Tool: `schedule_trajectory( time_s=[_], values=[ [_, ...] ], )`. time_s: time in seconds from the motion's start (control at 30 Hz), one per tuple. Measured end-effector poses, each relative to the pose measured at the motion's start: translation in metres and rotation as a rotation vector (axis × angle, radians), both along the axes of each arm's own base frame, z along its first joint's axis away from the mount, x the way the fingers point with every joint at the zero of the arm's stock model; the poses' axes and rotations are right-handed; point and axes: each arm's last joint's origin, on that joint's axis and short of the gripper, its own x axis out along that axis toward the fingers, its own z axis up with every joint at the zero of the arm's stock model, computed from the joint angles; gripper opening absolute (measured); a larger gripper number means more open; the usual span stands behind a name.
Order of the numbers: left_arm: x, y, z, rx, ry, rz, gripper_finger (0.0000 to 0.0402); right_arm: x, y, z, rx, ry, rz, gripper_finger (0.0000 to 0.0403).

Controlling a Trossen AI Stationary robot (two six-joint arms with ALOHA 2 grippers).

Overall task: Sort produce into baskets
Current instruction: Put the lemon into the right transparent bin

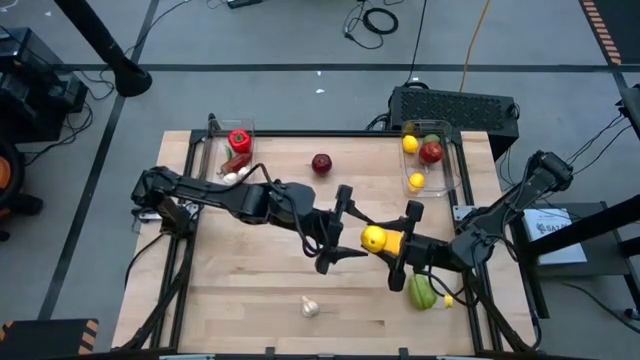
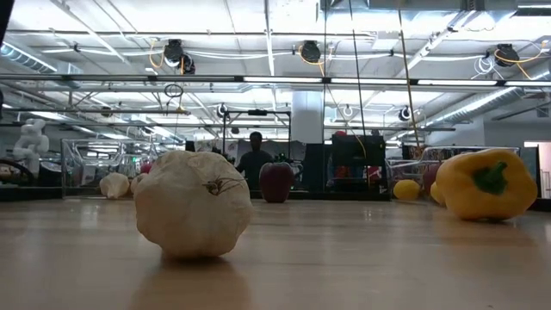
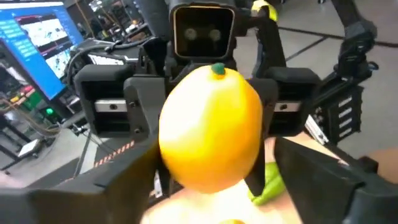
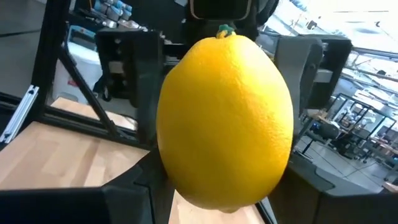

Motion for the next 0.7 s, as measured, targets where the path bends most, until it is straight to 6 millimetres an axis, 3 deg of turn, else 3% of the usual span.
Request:
schedule_trajectory(
  time_s=[0.17,0.27,0.4,0.57,0.7],
  values=[
    [-0.019,0.000,0.017,0.052,-0.016,0.138,0.0391,-0.001,-0.001,0.000,-0.008,0.011,-0.029,0.0196],
    [-0.045,0.001,0.029,0.031,0.045,0.299,0.0390,-0.001,-0.002,-0.002,-0.020,0.028,-0.057,0.0196],
    [-0.081,0.001,0.037,-0.062,0.178,0.345,0.0371,0.001,-0.009,-0.006,-0.090,0.080,-0.208,0.0196],
    [-0.110,-0.011,0.046,-0.182,0.226,0.355,0.0354,0.011,-0.038,-0.015,-0.191,0.183,-0.461,0.0196],
    [-0.125,-0.019,0.037,-0.189,0.318,0.464,0.0352,0.022,-0.075,-0.026,-0.214,0.277,-0.624,0.0196]
  ],
)
